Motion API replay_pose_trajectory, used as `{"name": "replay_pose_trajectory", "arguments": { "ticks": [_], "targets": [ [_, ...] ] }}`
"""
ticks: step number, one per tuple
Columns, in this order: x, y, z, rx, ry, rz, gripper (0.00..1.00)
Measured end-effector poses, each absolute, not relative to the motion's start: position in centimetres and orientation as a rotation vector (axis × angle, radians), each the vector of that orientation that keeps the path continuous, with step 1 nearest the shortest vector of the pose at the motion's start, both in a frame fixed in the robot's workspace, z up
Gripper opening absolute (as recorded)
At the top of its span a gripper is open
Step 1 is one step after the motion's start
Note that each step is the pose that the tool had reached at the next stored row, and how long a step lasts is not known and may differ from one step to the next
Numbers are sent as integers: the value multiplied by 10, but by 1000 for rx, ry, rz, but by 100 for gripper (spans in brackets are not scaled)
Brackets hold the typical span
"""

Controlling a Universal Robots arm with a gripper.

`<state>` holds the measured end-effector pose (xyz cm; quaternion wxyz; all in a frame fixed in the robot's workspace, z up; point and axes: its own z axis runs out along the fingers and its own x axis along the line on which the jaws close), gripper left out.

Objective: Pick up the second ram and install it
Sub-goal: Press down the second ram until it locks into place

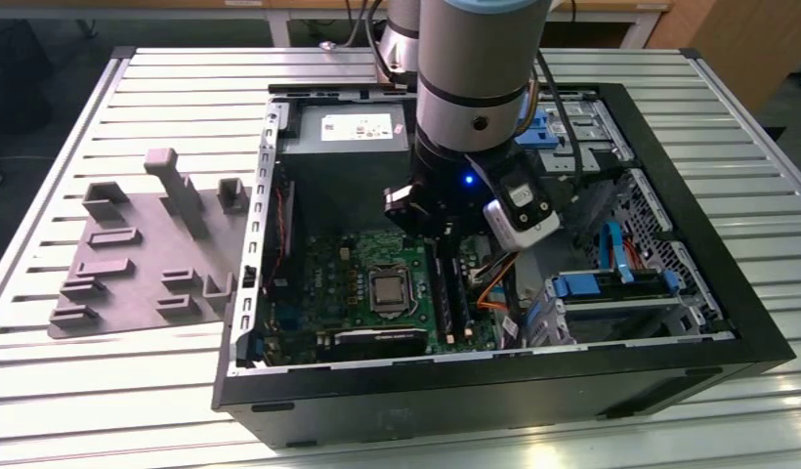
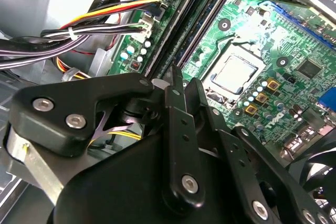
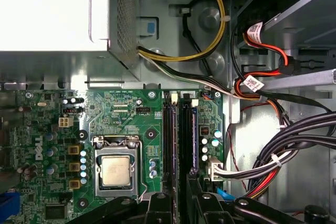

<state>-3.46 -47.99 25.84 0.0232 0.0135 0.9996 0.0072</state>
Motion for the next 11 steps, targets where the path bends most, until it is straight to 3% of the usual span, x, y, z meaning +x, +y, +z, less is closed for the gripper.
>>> {"name": "replay_pose_trajectory", "arguments": {
  "ticks": [9,11],
  "targets": [
    [-35,-480,259,42,3095,22,24],
    [-35,-480,259,42,3095,22,11]
  ]
}}
